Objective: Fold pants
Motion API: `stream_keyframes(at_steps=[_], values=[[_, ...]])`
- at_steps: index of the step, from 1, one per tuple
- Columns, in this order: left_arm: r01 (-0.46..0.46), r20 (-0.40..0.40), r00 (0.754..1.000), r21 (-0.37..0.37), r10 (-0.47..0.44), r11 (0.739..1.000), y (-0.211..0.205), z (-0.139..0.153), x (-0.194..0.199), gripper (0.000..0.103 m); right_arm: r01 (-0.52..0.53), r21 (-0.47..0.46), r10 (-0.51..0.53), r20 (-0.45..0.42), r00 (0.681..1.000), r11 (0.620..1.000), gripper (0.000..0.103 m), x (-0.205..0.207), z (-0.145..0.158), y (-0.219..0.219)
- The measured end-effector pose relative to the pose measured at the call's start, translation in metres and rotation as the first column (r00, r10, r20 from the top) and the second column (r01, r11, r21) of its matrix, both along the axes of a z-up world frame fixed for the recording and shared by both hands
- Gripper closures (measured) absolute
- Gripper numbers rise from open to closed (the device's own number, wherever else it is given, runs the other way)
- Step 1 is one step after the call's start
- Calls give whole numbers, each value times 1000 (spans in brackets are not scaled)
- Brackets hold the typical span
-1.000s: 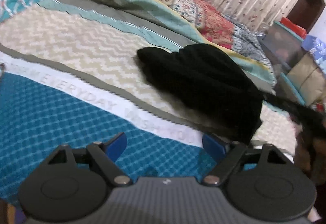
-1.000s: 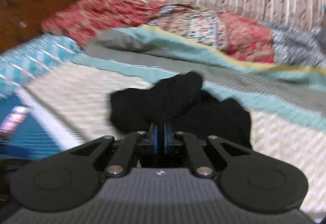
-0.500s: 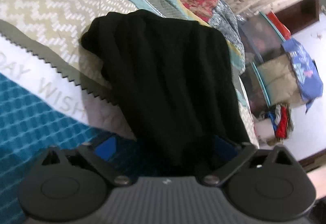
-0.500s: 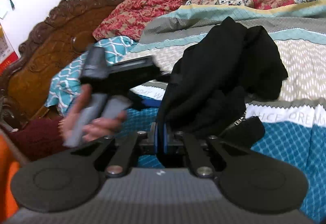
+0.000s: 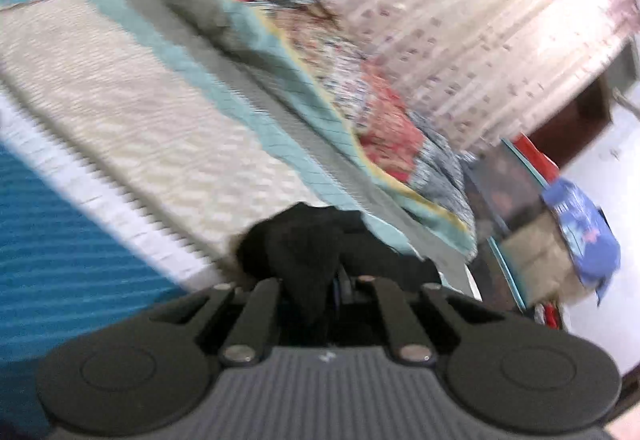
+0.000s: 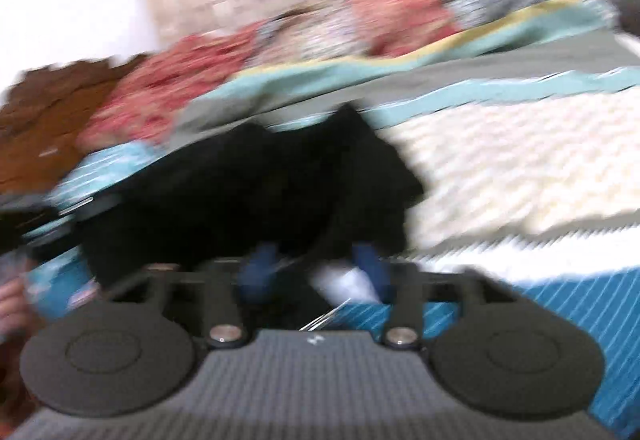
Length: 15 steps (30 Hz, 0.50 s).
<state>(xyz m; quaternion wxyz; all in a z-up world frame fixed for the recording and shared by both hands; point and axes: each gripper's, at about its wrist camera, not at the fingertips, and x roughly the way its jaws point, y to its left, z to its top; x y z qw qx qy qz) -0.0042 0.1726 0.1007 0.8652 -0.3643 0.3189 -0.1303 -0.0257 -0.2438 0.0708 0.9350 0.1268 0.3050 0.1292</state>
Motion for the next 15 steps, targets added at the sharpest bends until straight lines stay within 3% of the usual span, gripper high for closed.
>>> stream_keyframes(at_steps=[2, 4, 7, 8, 11, 13, 15], values=[[-32, -30, 999, -7, 32, 999, 9, -6, -12, 97, 78, -77, -78, 0, 997, 994, 16, 40, -22, -1], [-48, -45, 998, -14, 48, 999, 14, -10, -19, 97, 91, -75, -95, -56, 994, 993, 18, 76, -43, -1], [-49, -34, 998, -13, 49, 999, 15, -5, -35, 97, 35, -7, -35, -191, 981, 999, 83, 123, -61, 14], [-48, -29, 998, -5, 47, 999, 15, -4, -39, 97, 36, -44, -43, -168, 985, 998, 85, 130, -51, 19], [-2, -41, 999, -10, 2, 1000, 18, -8, -56, 97, 69, -84, -61, 95, 994, 994, 86, 125, 11, 17], [58, -59, 997, -20, -59, 998, -2, -12, -50, 97, 156, -73, -131, 273, 953, 985, 86, 111, 56, -1], [159, -79, 984, -29, -161, 987, -34, -17, -38, 97, 240, -8, -220, 371, 902, 971, 86, 92, 85, -31]])
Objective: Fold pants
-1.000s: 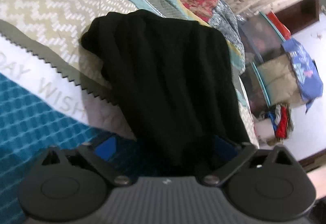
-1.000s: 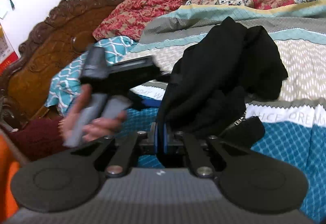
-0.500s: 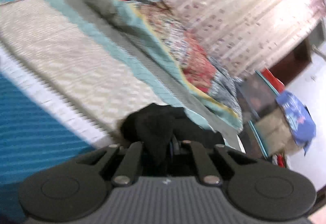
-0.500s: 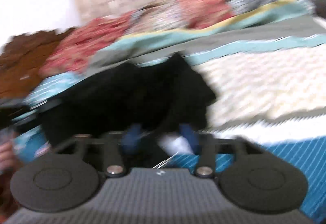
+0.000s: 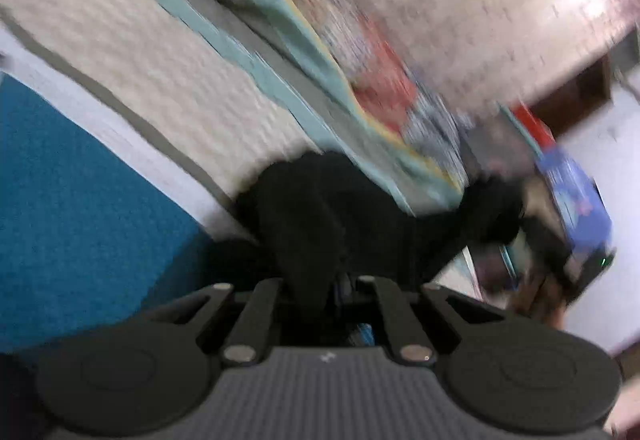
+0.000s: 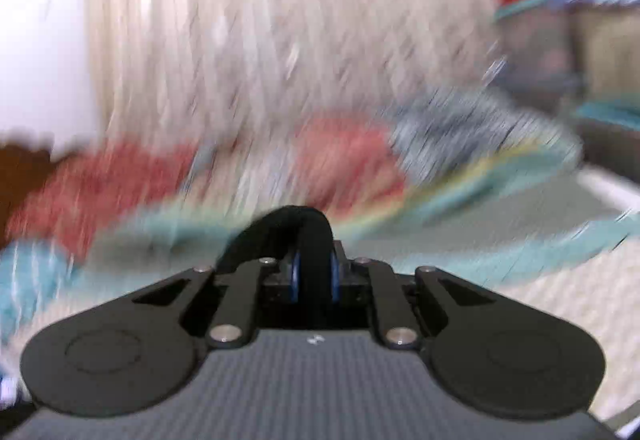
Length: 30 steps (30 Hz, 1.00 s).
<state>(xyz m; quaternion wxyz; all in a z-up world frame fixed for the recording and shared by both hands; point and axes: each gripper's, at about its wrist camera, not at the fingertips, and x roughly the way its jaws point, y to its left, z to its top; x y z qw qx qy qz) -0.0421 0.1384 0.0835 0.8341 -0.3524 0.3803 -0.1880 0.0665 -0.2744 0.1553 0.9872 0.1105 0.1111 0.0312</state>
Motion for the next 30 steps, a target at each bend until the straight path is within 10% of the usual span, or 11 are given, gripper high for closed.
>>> stream_keyframes(at_steps=[5, 10, 11, 14, 16, 22, 30], values=[[232, -78, 971, 54, -228, 971, -72, -11, 28, 83, 317, 28, -317, 19, 948, 948, 83, -48, -5, -76], [206, -49, 978, 116, -202, 972, -66, 1, 53, 66, 593, -16, -573, -276, 771, 805, 71, -80, -63, -139], [193, -48, 981, 134, -189, 972, -62, 4, 65, 66, 638, 7, -606, -305, 734, 770, 55, -94, -72, -150], [174, -17, 984, 224, -175, 959, -52, 10, 101, 62, 709, 109, -647, -332, 686, 696, 49, -129, -82, -167], [191, -6, 980, 287, -198, 939, -58, 14, 130, 55, 686, 173, -612, -337, 715, 706, 49, -151, -86, -165], [238, -97, 971, 377, -217, 895, -117, -7, 241, 36, 354, 124, -297, -333, 895, 927, 36, -141, -87, -108], [237, -124, 970, 322, -207, 917, -154, -40, 223, 29, 82, 222, 25, -441, 897, 972, 32, -92, -113, -48]])
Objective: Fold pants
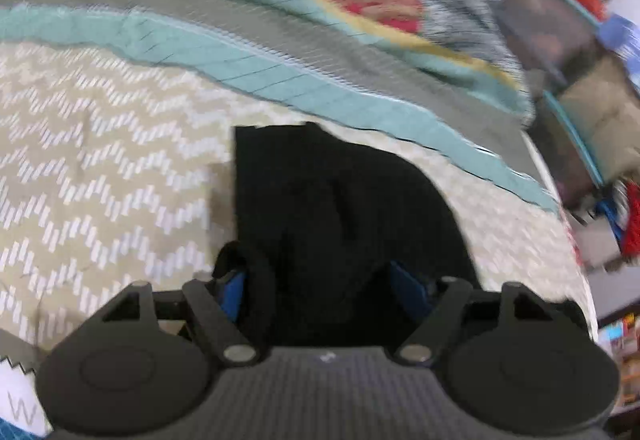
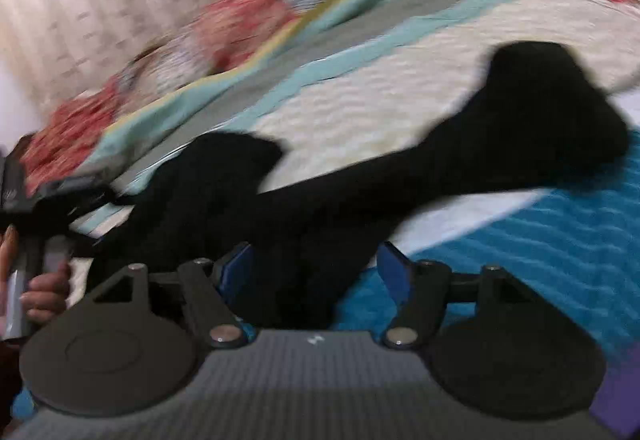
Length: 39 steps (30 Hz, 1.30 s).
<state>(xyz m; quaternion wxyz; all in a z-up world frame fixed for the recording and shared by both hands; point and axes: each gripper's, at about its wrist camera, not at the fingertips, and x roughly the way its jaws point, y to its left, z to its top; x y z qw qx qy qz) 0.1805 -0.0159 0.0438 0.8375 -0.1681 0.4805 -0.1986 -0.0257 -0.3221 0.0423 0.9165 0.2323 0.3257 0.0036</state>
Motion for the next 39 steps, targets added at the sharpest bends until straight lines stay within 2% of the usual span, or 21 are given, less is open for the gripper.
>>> stream_keyframes(at_steps=[2, 4, 7, 10, 11, 12, 13, 14, 17, 20, 22, 24, 25, 27, 29, 32, 35, 39], values=[[11, 31, 999, -18, -10, 1000, 6, 13, -21, 29, -106, -57, 108, 43, 993, 993, 25, 4, 5, 22], [21, 45, 999, -60, -18, 998, 14, 25, -36, 29, -234, -91, 240, 67, 968, 968, 18, 3, 4, 52], [45, 52, 998, -143, -37, 989, 24, 46, -53, 29, -433, -108, 440, 48, 897, 895, 15, 9, -8, 106], [64, 53, 997, -242, -53, 968, 31, 65, -71, 29, -529, -147, 535, -2, 845, 836, 17, 16, -25, 152], [72, 58, 997, -257, -59, 964, 30, 69, -74, 29, -546, -144, 550, -9, 835, 826, 31, 20, -30, 160], [82, 64, 996, -262, -67, 962, 30, 72, -78, 28, -554, -142, 555, -39, 831, 820, 52, 25, -36, 168], [89, 68, 995, -260, -73, 962, 30, 74, -82, 25, -552, -146, 548, -67, 834, 821, 100, 31, -39, 171], [99, 68, 994, -254, -84, 962, 32, 75, -85, 22, -532, -159, 526, -79, 847, 832, 99, 34, -37, 170], [125, 65, 991, -225, -113, 966, 38, 71, -96, 12, -429, -186, 439, 15, 898, 884, 99, 28, -13, 141], [156, 47, 988, -226, -149, 961, 49, 62, -106, 11, -225, -263, 257, 93, 962, 938, 99, 27, 14, 92], [171, 32, 985, -248, -168, 954, 57, 54, -112, 11, -72, -271, 115, 144, 983, 960, 99, 28, 29, 53], [168, 35, 986, -239, -164, 956, 67, 48, -115, 11, 89, -300, -22, 218, 976, 950, 99, 23, 45, 17], [152, 36, 988, -222, -147, 963, 71, 47, -113, 11, 176, -297, -100, 257, 961, 938, 99, 18, 55, -2], [74, 16, 997, -171, -72, 982, 83, 45, -97, 11, 331, -266, -238, 326, 915, 905, 99, 7, 72, -40], [-18, -11, 1000, -154, 17, 988, 98, 43, -70, 11, 422, -267, -314, 368, 875, 866, 99, -2, 79, -61], [-117, -51, 992, -133, 111, 984, 107, 38, -21, 11, 459, -264, -357, 357, 863, 848, 99, -9, 74, -81], [-136, -96, 988, -134, 124, 982, 93, 27, 22, 11, 472, -272, -378, 332, 864, 839, 99, -14, 62, -88], [-131, -129, 984, -41, 125, 991, 63, 0, 67, 7, 473, -264, -395, 300, 868, 840, 99, -18, 49, -85]])
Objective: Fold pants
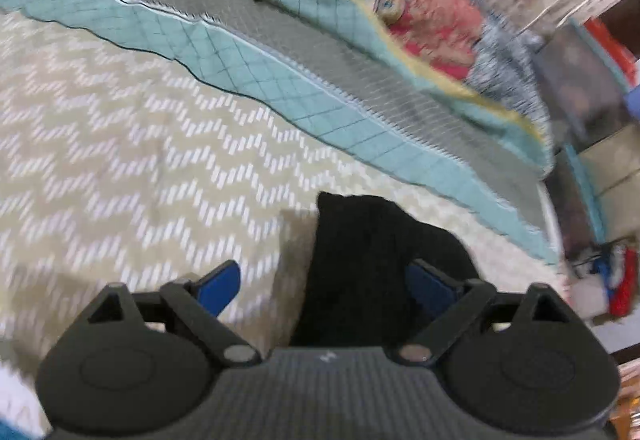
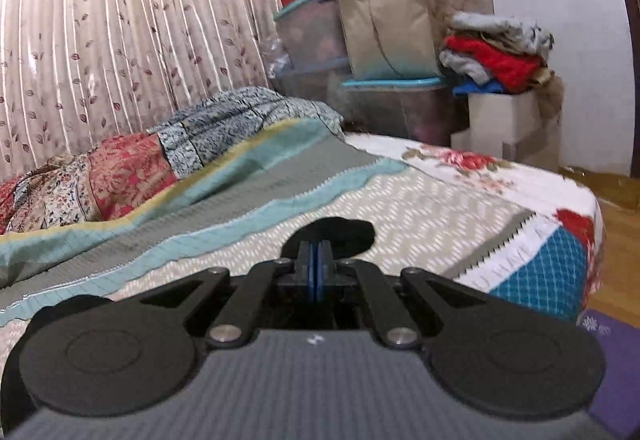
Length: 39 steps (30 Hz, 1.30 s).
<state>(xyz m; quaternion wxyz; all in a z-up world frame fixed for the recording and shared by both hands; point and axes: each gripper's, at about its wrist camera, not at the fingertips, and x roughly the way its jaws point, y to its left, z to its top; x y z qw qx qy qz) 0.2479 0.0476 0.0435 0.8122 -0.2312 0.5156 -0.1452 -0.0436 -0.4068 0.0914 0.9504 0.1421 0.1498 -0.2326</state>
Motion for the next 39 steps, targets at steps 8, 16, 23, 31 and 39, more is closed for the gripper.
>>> stream_keyframes(at_steps=[8, 16, 23, 31, 39], values=[[-55, -136, 990, -216, 26, 975, -33, -31, 20, 92, -5, 7, 6, -34, 999, 1000, 98, -4, -6, 10], [-81, 242, 952, -401, 190, 913, 65, 72, -76, 95, -15, -48, 16, 14, 1000, 999, 98, -3, 14, 30], [-326, 102, 931, -194, 350, 925, 174, 13, -224, 95, -37, -35, 37, -14, 999, 999, 97, 2, 9, 40], [-332, 23, 943, -27, 333, 943, 160, -13, -274, 77, -132, 53, 136, -76, 988, 990, 91, 19, -5, 67], [-405, 295, 878, 38, 377, 914, 174, 63, -240, 44, -65, 26, 66, -55, 996, 998, 60, 3, 5, 50]])
